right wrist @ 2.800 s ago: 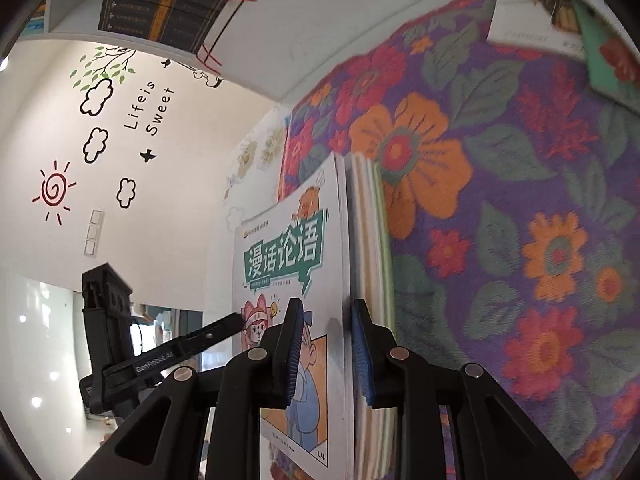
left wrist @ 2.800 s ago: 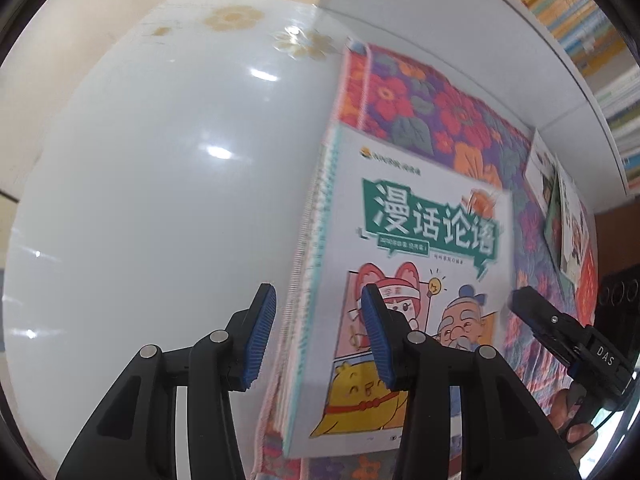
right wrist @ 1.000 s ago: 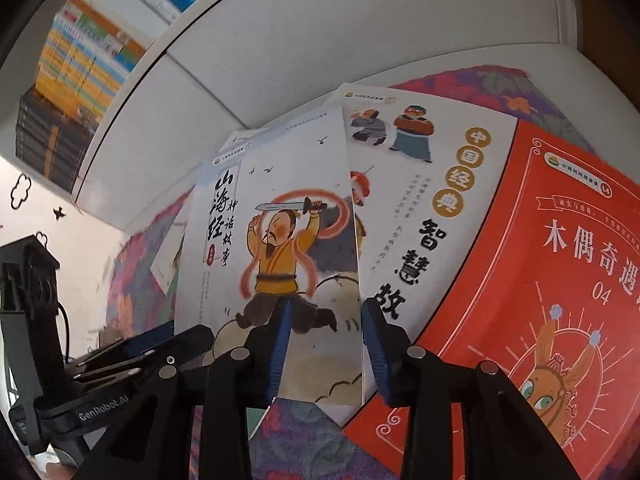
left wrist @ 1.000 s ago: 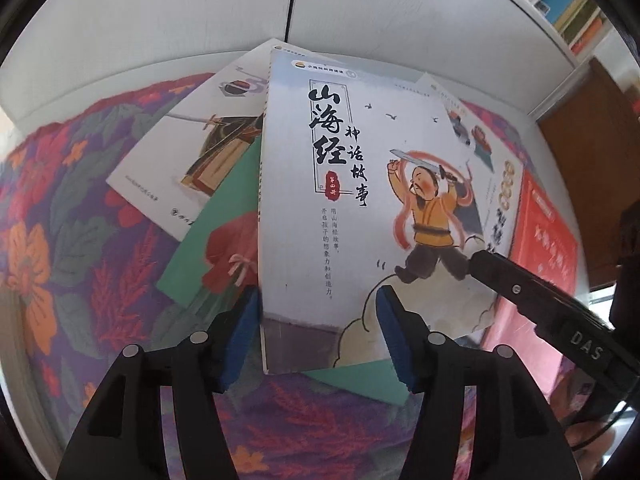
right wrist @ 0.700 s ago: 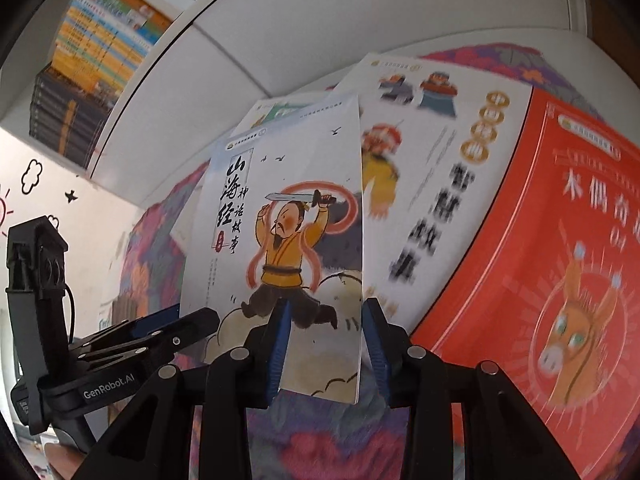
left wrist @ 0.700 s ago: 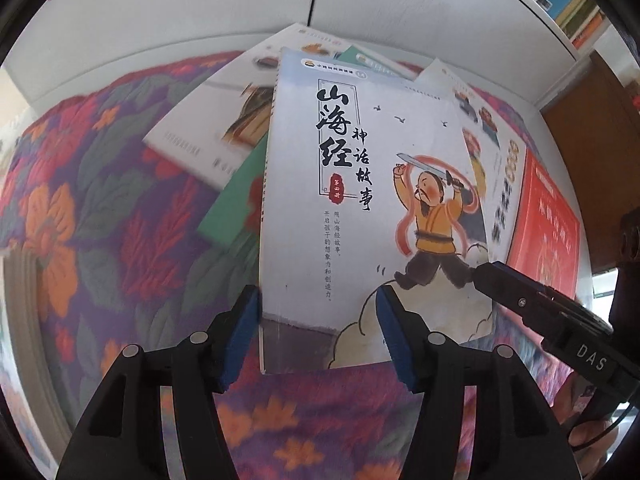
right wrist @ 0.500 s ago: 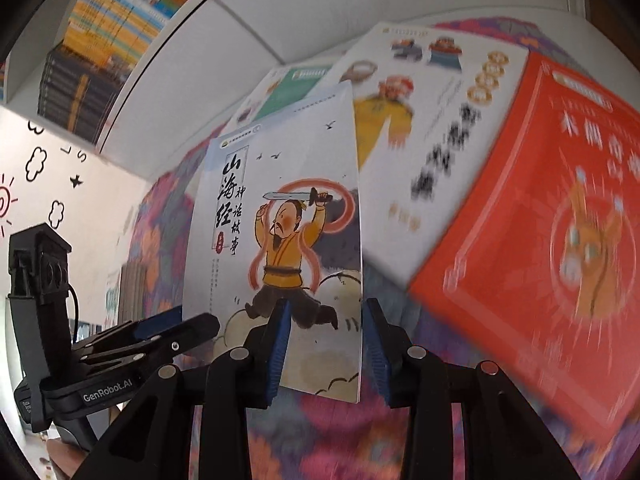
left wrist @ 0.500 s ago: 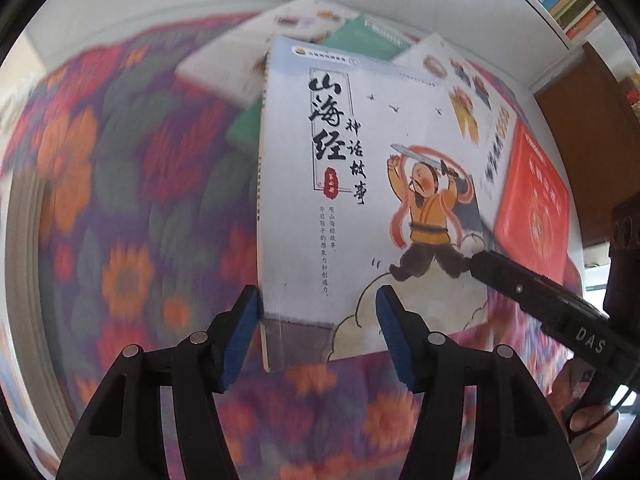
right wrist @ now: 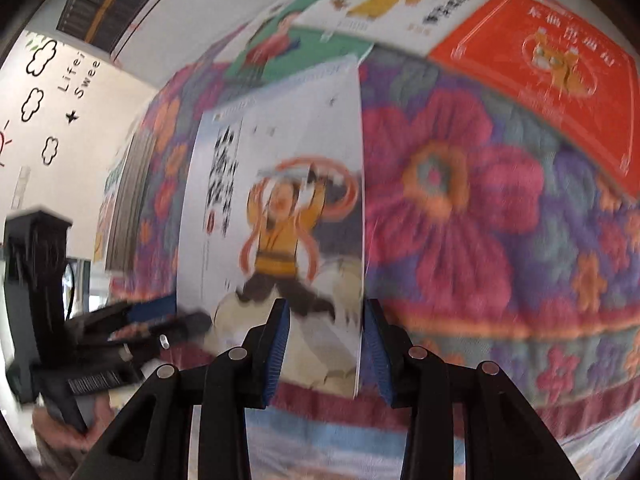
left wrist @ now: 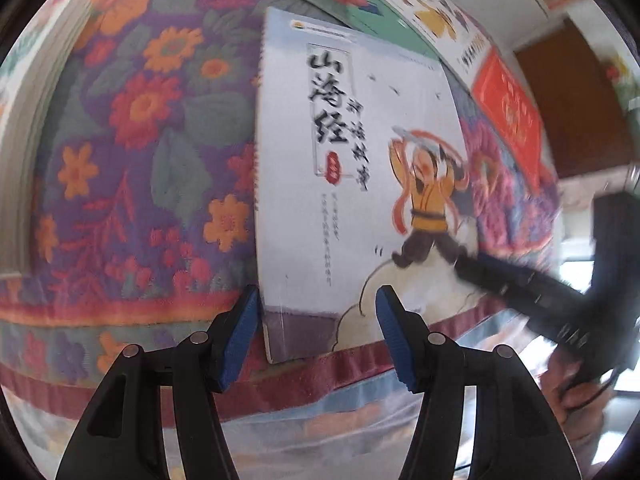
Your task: Organize books
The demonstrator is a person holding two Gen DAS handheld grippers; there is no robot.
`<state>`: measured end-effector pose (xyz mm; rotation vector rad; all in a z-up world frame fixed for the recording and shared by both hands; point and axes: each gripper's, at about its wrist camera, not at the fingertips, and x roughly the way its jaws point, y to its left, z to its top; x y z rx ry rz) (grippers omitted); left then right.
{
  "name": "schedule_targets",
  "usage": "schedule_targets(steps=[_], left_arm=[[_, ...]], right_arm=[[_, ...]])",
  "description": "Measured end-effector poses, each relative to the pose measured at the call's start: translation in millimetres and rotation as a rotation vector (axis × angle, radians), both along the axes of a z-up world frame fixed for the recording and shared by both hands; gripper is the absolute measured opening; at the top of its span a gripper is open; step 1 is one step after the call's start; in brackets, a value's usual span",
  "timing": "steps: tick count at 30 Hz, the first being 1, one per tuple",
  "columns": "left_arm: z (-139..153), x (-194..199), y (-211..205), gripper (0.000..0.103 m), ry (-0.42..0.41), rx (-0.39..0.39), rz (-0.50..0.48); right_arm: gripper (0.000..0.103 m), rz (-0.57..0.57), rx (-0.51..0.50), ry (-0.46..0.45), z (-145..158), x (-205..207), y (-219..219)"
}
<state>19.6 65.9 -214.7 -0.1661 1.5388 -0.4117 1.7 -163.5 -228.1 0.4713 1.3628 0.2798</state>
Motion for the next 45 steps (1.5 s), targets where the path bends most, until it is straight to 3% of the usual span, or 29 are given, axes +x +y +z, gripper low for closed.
schedule_targets(steps=[15, 18, 20, 24, 28, 31, 33, 36, 37, 41, 45], left_arm=[[-8.6, 36.2, 16.9, 0.055, 0.051, -0.089, 0.088], [-7.6, 41.5, 13.8, 0.053, 0.044, -0.066, 0.076], [-6.1, 44.4, 7.2, 0.046, 0.017, -0.016, 0.063], [-3.7, 48.5, -2.9, 0.045, -0.038, 0.055, 0.042], [-5.3, 54.7, -1.3, 0.046, -0.034, 0.025, 0.031], [-9.3, 60.0, 13.6, 0.050, 0.015, -0.084, 0.031], [-14.1, 64.0, 24.7, 0.050, 0.062, -0.162, 0.030], [-20.6, 73.1, 31.6, 0.050, 0.117, -0.241, 0.024], [-21.3, 74.1, 31.5, 0.050, 0.121, -0.249, 0.022], [-21.2, 74.5, 32.0, 0.048, 0.141, -0.245, 0.042], [-14.2, 71.5, 20.8, 0.039, 0.108, -0.146, 0.031]], right_arm=[[0.038, -0.082, 0.084, 0.003, -7.6, 25.2, -23.7], [0.038, -0.078, 0.098, -0.005, -9.3, 29.6, -24.0], [0.038, -0.070, 0.099, -0.010, -9.4, 33.4, -22.7], [0.034, -0.019, 0.048, -0.028, -7.4, 39.1, -15.7], [0.034, 0.027, 0.037, -0.040, -7.1, 43.2, -11.7], [0.034, 0.073, 0.134, -0.042, -14.2, 45.1, -22.2], [0.033, 0.046, 0.304, 0.001, -28.7, 49.0, -43.7], [0.018, -0.002, 0.471, 0.071, -52.0, 56.8, -62.1], [0.013, 0.004, 0.484, 0.075, -55.7, 59.4, -62.4], [0.013, 0.028, 0.495, 0.068, -56.8, 65.3, -54.7], [0.012, 0.032, 0.477, 0.058, -53.7, 62.1, -52.7]])
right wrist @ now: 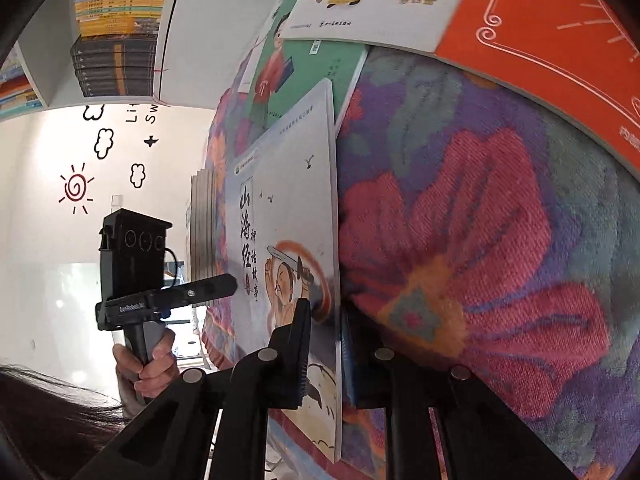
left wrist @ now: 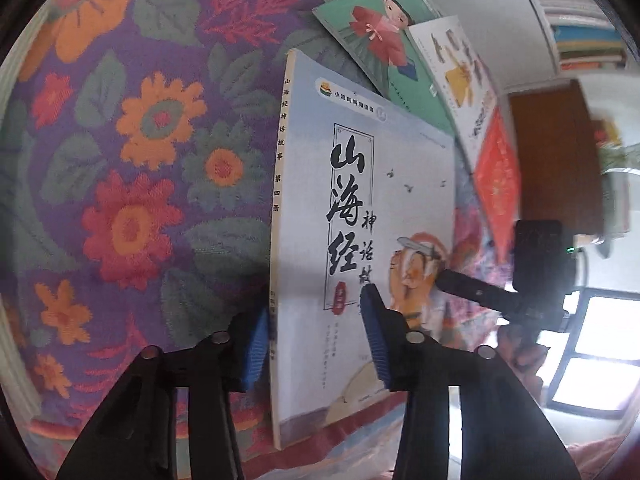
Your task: Organize books
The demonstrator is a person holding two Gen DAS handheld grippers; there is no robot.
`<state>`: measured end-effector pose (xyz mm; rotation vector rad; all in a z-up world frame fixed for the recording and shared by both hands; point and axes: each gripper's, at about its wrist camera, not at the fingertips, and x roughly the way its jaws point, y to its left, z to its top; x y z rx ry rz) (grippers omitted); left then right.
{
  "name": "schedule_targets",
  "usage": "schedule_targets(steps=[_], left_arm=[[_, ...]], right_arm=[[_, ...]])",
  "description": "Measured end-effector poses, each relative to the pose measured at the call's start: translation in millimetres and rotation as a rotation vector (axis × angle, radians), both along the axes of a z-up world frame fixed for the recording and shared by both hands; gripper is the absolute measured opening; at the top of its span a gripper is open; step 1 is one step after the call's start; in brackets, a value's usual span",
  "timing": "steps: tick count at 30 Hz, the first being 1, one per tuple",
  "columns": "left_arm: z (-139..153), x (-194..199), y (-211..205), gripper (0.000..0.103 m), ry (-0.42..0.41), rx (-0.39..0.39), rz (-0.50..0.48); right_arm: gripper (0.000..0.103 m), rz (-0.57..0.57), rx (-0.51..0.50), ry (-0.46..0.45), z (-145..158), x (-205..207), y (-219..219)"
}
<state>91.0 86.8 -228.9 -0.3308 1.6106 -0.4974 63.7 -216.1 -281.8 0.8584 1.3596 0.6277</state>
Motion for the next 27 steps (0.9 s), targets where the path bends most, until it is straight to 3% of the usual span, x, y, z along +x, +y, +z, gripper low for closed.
schedule_targets(steps=[5, 11, 19, 27], left_arm=[[4.0, -5.7, -14.8, 0.039, -0.045, 0.067, -0.007], [11.7, -19.4, -44.2, 0.039, -0.118, 0.209, -0.075], [16.2, -20.3, -49.2, 0.039, -0.146, 0.266, -0.113], [27.9, -25.9, -49.4, 0.039, -0.182, 0.273, -0.131]], right_arm=[[0.013, 0.008, -0.141, -0.015, 16.3, -2.1, 10.7], [0.014, 0.026, -0.273, -0.061, 38.4, -6.5, 27.5], [0.014, 0.036, -0.273, -0.108, 57.3, -11.6, 39.4], [0.014, 0.039, -0.251, -0.127, 66.0, -12.4, 51.4]])
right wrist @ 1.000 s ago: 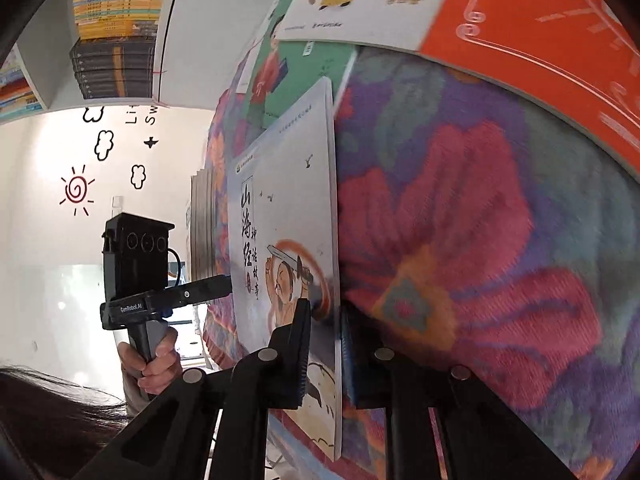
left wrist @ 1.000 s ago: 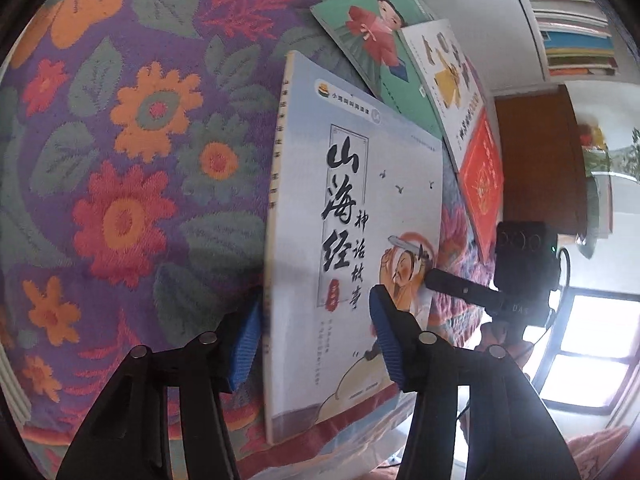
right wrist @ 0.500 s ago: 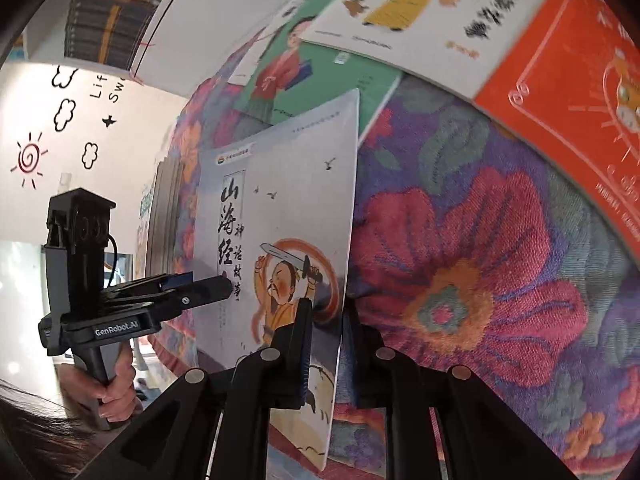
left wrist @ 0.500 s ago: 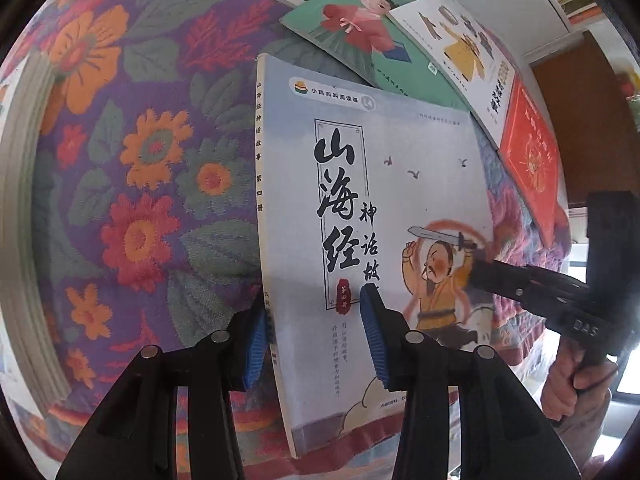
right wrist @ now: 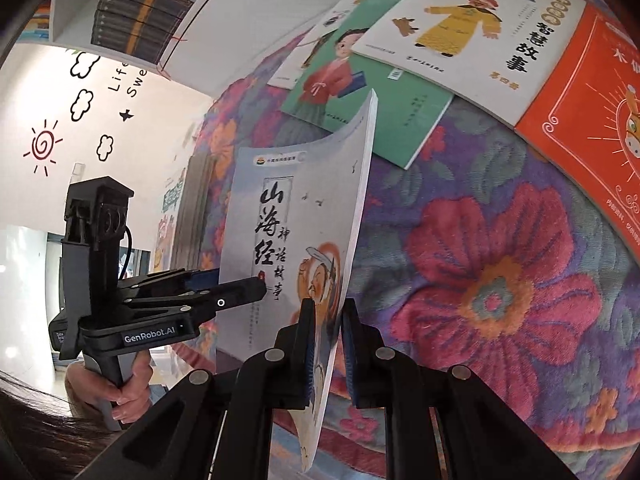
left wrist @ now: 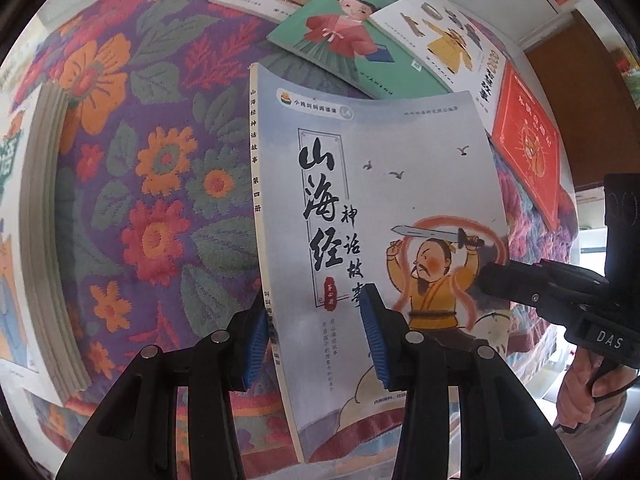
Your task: Organize books
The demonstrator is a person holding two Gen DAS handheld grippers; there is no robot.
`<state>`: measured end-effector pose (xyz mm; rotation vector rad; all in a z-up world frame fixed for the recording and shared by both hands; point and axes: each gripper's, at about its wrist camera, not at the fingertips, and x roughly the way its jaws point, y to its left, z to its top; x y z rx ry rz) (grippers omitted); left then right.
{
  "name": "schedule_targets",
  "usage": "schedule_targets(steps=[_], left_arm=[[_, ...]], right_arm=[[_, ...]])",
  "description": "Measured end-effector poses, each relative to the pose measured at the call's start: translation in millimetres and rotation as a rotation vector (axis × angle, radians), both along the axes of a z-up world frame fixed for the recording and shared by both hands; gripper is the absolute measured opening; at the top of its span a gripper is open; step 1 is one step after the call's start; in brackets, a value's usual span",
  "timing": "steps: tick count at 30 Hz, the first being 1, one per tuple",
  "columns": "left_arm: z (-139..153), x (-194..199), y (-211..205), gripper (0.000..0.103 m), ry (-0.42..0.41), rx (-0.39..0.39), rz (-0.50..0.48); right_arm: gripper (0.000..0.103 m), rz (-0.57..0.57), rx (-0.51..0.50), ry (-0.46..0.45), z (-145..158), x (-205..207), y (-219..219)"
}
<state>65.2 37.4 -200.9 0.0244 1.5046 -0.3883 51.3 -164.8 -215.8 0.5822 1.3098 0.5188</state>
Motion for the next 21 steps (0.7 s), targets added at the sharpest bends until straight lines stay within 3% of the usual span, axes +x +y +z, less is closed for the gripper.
schedule_targets(steps=[21], left_arm=[[39.1, -13.8, 31.6, 0.039, -0.060, -0.066, 0.012]], right_arm=[[0.014, 0.010, 0.010, -0.100, 42.0, -19.4, 27.8]])
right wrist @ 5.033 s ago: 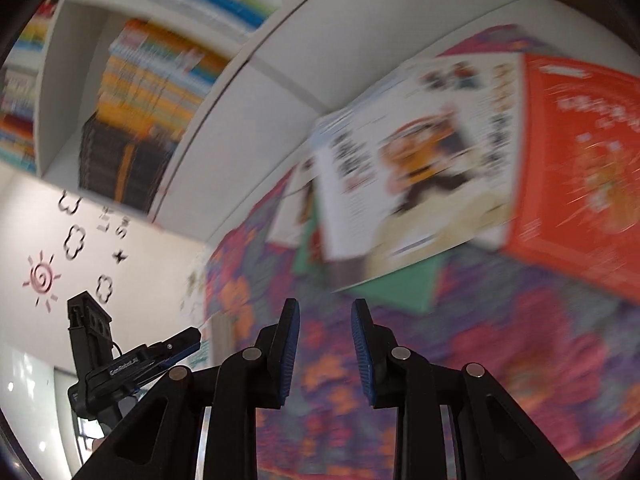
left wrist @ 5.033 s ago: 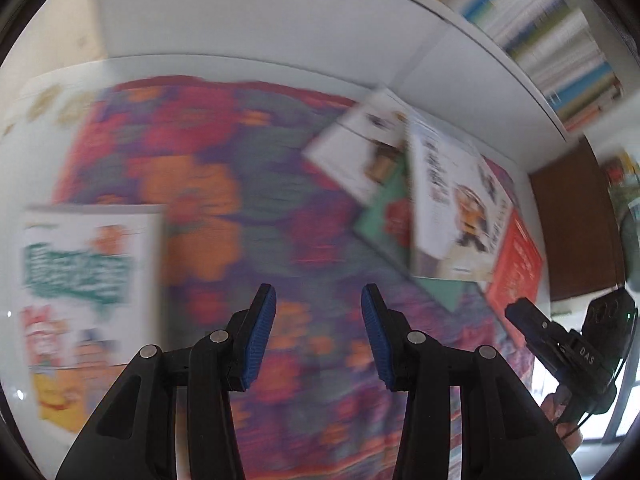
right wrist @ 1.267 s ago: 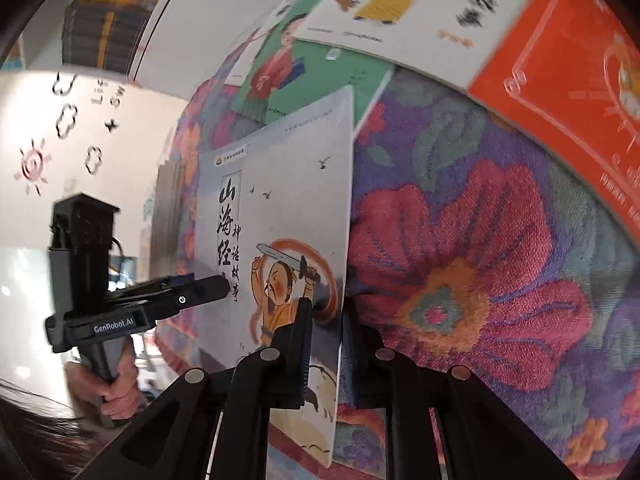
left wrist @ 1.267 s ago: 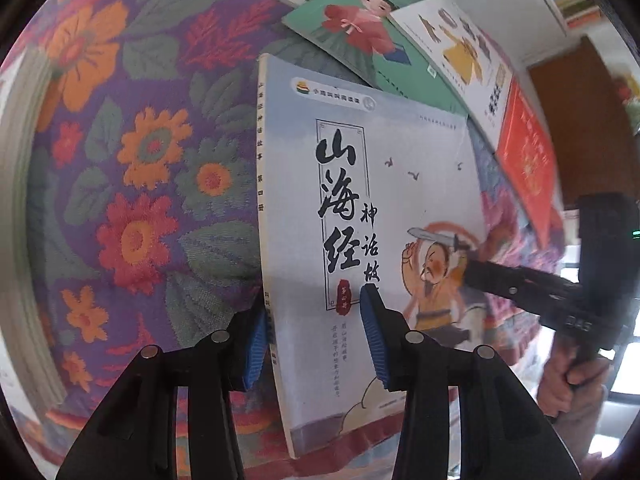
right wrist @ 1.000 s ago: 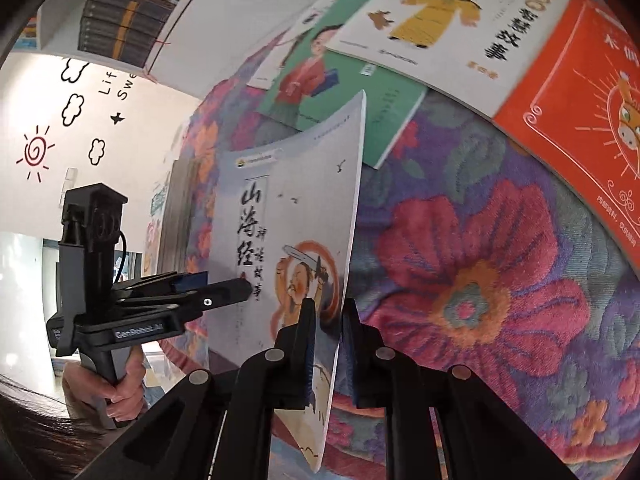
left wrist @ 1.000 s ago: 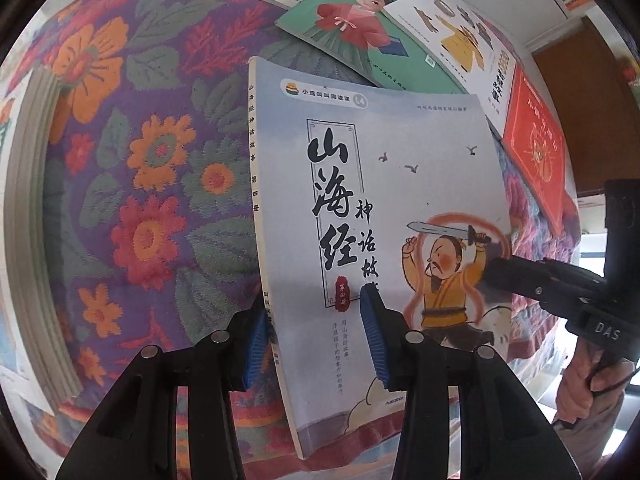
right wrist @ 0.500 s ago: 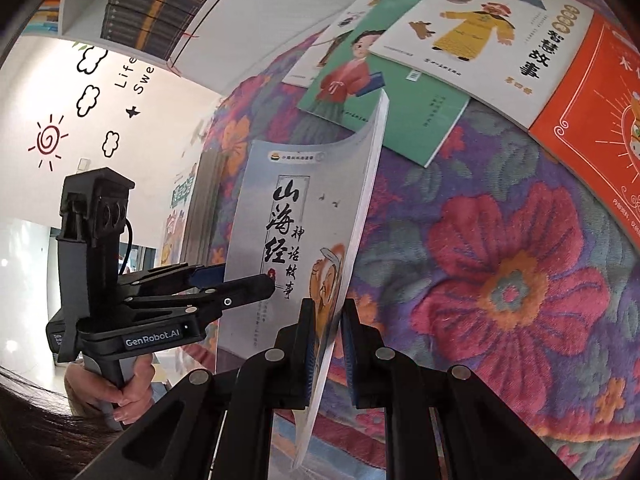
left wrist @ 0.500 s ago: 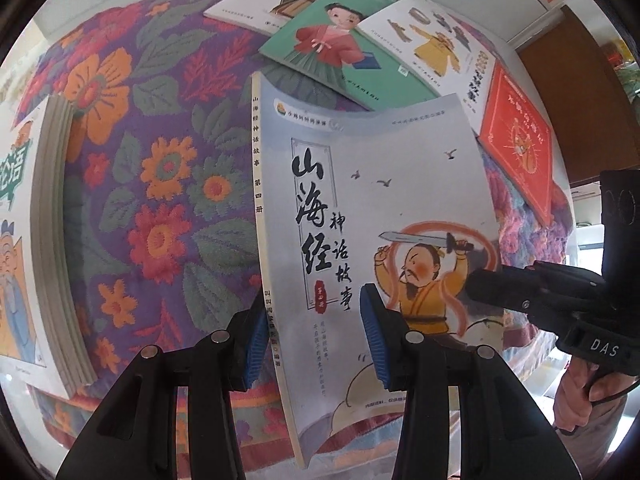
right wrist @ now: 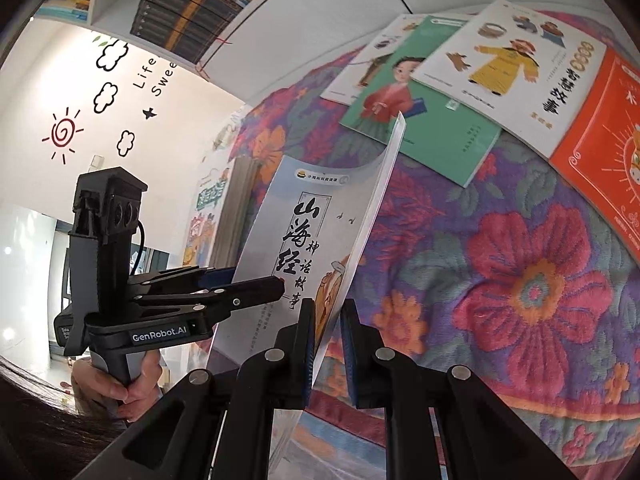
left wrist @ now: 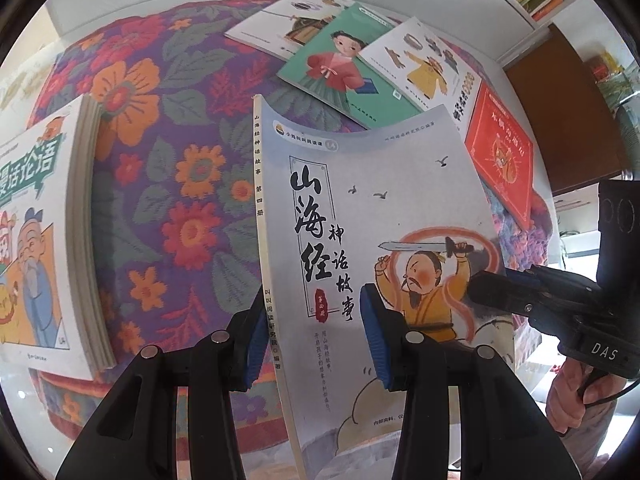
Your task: Organize books
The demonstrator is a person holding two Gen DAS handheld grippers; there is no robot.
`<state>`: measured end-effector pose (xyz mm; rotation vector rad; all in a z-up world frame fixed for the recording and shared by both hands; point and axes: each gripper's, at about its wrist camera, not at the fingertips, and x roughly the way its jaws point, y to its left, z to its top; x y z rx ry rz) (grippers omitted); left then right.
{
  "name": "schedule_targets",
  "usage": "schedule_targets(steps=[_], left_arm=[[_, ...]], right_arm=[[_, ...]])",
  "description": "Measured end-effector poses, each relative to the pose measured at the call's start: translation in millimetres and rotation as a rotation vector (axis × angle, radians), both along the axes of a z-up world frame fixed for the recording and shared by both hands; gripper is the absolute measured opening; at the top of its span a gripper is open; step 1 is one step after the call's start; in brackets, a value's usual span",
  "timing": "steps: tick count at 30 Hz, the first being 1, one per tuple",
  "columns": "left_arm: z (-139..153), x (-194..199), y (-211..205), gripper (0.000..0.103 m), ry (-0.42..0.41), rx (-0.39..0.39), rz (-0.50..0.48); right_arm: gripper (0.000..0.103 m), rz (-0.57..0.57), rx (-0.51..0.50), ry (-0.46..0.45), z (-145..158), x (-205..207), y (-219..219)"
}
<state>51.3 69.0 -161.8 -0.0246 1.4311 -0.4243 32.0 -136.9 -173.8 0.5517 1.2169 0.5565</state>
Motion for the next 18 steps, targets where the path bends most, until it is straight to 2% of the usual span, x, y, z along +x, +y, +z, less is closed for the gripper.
schedule_targets(steps=[10, 18], left_arm=[[26.0, 0.6, 37.4, 0.039, -0.058, -0.020, 0.039], [38.7, 3.2, 83.1, 0.039, -0.088, -0.027, 0.082]], right_arm=[[0.014, 0.000, 0.034, -0.025, 18.0, -0.7, 31.6], [0.014, 0.035, 0.046, -0.059, 33.8, 2.9, 74.6]])
